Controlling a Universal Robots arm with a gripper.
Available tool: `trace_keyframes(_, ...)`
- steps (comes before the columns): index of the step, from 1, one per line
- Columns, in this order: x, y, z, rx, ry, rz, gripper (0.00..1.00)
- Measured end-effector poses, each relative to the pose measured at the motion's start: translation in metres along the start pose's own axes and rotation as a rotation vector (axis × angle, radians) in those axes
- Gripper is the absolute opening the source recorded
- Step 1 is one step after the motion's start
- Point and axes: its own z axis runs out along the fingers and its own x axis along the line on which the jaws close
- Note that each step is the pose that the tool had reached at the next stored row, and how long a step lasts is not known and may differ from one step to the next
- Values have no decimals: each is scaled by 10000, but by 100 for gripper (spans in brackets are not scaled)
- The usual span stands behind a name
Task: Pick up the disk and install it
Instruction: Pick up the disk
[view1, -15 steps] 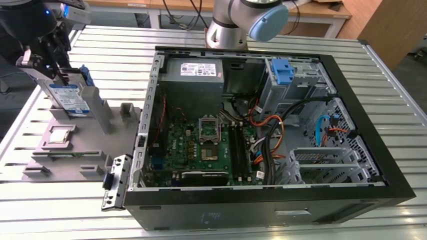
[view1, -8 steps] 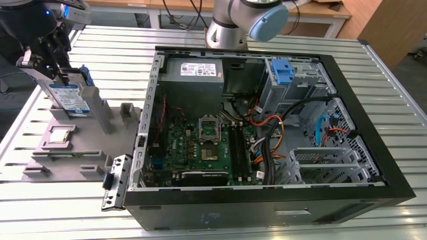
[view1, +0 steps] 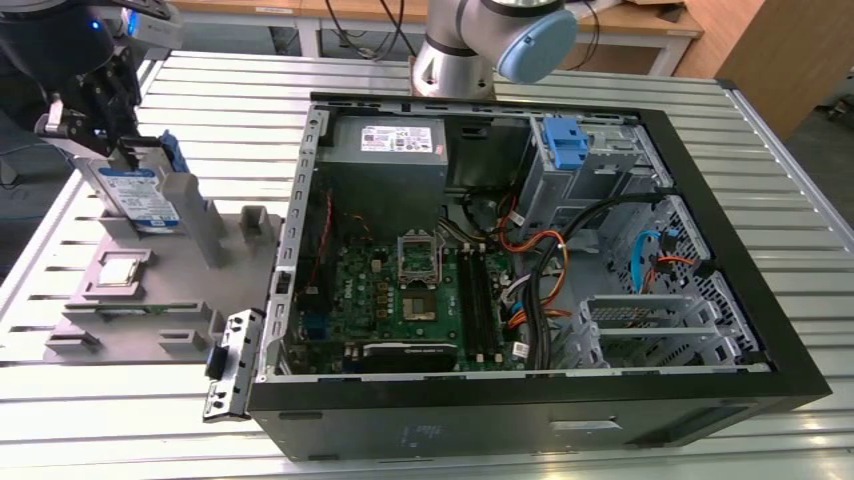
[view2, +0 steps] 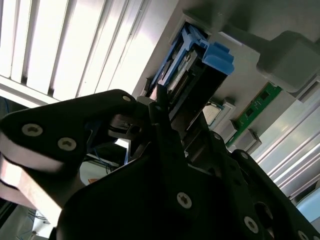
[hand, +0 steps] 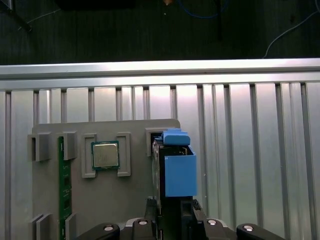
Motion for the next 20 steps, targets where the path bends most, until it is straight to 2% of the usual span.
trace_keyframes(17,0,0,4,2,-3,0,35)
trace_keyframes(19,0,0,5,5,-4,0,36)
trace_keyframes(20,0,0,5,4,-4,0,42)
